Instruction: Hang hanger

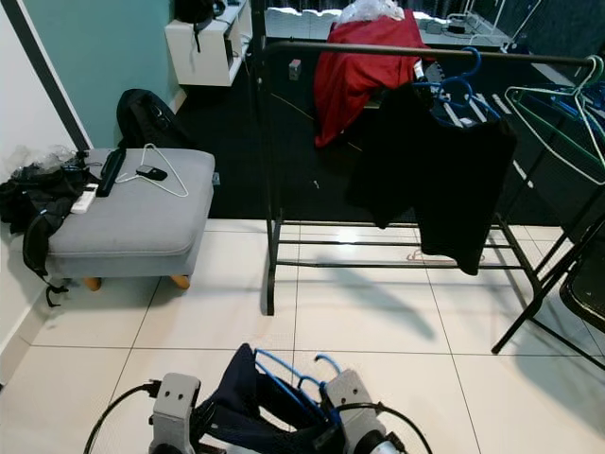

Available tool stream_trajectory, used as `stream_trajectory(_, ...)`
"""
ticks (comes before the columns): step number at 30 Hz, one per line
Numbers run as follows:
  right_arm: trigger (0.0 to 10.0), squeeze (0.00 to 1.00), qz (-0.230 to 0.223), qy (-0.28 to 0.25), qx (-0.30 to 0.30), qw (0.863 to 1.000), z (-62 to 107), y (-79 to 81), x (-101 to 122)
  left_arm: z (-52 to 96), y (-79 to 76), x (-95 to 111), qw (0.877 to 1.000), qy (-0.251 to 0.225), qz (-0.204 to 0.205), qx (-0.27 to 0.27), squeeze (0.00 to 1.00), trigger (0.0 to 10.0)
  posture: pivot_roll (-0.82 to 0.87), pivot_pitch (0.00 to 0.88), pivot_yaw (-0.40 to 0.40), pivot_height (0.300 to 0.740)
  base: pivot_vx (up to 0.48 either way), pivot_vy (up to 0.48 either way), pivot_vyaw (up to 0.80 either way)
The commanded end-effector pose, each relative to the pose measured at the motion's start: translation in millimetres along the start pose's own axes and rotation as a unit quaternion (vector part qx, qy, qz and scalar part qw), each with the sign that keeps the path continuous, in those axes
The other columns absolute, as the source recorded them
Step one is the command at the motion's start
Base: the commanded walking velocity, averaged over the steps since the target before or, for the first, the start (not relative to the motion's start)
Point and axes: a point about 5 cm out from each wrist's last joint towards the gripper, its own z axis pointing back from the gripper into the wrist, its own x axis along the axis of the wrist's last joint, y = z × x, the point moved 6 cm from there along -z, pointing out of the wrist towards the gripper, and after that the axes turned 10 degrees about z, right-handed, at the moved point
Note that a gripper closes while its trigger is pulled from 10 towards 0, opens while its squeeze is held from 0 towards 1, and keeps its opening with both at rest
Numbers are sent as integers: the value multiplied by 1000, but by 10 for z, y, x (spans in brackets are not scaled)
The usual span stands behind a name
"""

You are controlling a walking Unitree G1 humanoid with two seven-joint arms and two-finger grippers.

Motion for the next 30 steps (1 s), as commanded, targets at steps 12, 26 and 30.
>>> stream_trajectory(12,10000,0,-44,36,-23,998,94,12,-197,85,45,-203,999,36,13,17,0,10000,-31,109,-40,740,0,0,0)
stream_trajectory(26,10000,0,-51,34,-20,998,83,-11,-190,65,9,-175,999,33,18,10,1000,10000,-32,106,-41,740,0,0,0)
stream_trajectory(30,10000,0,-52,33,-21,998,73,-15,-183,61,41,-112,1000,18,13,19,851,10000,-29,108,-42,740,0,0,0)
